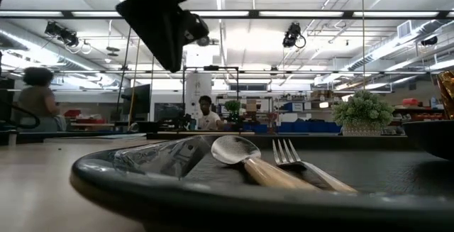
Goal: Pick and place plate/cup/fork/spoon on tray
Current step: Adjust the utensils
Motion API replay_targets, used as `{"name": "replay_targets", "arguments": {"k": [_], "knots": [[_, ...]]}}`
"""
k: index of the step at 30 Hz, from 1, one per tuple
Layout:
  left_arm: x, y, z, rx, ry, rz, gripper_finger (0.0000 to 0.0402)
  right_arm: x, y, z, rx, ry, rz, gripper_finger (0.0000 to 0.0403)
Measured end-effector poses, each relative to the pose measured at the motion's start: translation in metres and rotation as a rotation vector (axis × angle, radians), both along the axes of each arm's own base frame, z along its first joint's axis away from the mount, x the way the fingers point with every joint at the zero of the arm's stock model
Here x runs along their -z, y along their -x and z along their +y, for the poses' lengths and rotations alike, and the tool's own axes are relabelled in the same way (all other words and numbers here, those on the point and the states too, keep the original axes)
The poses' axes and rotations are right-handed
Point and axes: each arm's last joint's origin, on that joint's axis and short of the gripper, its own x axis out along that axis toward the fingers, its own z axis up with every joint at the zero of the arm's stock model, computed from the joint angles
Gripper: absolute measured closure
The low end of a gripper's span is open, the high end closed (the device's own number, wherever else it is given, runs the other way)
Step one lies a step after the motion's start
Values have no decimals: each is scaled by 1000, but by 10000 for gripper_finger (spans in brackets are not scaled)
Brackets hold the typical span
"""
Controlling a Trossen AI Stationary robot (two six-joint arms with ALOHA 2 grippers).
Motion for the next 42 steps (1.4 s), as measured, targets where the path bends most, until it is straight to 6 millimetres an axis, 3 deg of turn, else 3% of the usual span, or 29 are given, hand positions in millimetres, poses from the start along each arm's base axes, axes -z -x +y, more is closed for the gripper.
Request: {"name": "replay_targets", "arguments": {"k": [6,10,16,27,33,42], "knots": [[18,28,-4,-29,47,-83,366,8,-3,-7,24,-53,22,268],[25,46,0,-82,77,-86,374,12,-17,-7,-29,-187,45,268],[15,73,7,-135,137,-185,387,35,-43,11,-161,-291,76,268],[-11,143,36,-297,153,-546,390,82,-85,48,-197,-240,227,268],[-12,178,48,-408,179,-724,392,97,-96,55,-206,-219,319,268],[6,216,60,-560,181,-930,392,122,-105,56,-198,-225,381,268]]}}
